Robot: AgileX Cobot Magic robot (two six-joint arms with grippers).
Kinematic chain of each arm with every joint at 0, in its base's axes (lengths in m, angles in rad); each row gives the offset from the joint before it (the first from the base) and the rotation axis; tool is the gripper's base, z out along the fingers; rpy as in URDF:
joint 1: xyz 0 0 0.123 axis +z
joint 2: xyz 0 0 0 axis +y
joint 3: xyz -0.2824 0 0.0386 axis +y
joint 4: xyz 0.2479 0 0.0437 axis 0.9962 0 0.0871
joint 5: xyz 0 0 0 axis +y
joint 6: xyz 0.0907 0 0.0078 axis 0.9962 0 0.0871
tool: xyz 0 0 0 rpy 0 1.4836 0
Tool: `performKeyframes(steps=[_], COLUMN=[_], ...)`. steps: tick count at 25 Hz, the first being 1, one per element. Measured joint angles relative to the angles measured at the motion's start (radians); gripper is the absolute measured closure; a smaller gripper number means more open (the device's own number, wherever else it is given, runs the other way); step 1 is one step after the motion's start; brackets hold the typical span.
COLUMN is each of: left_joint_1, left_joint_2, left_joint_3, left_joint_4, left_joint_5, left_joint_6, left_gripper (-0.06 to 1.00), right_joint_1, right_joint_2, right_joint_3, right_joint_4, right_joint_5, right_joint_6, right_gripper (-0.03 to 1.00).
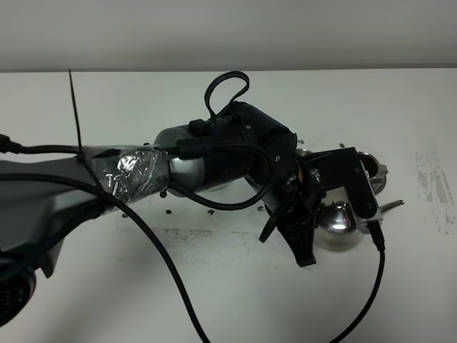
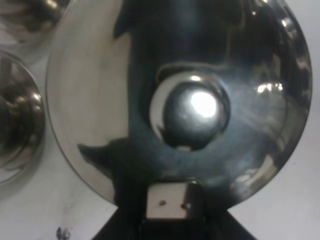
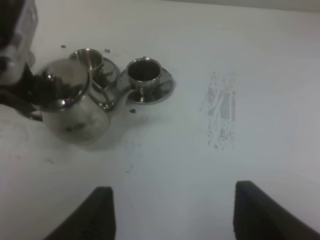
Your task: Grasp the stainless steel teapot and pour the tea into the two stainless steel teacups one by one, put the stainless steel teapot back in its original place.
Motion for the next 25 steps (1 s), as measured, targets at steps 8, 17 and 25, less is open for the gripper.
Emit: performKeyframes(steps=[8,17,25], left_joint_1=[-0.004,-0.008,-0.013], left_joint_2=[0.078,0.123,0.124], left_joint_3=[-0.067,-0.113,-0.114], left_joint_4=[0.0,-0.006,0.006], left_joint_5=[0.006,0.024,0.024], left_joint_6=[-0.031,-0.034,-0.035], left_gripper=[0.76,0.76,0.76], right_joint_1=[0.0,0.0,0.0], right_joint_2=[0.0,0.0,0.0], right_joint_3=[0.0,0.0,0.0], right_joint_4=[0.0,0.0,0.0], right_joint_5=[0.0,0.0,0.0], right_joint_6=[0.0,0.0,0.0], right_gripper=[0.47,0.47,0.47])
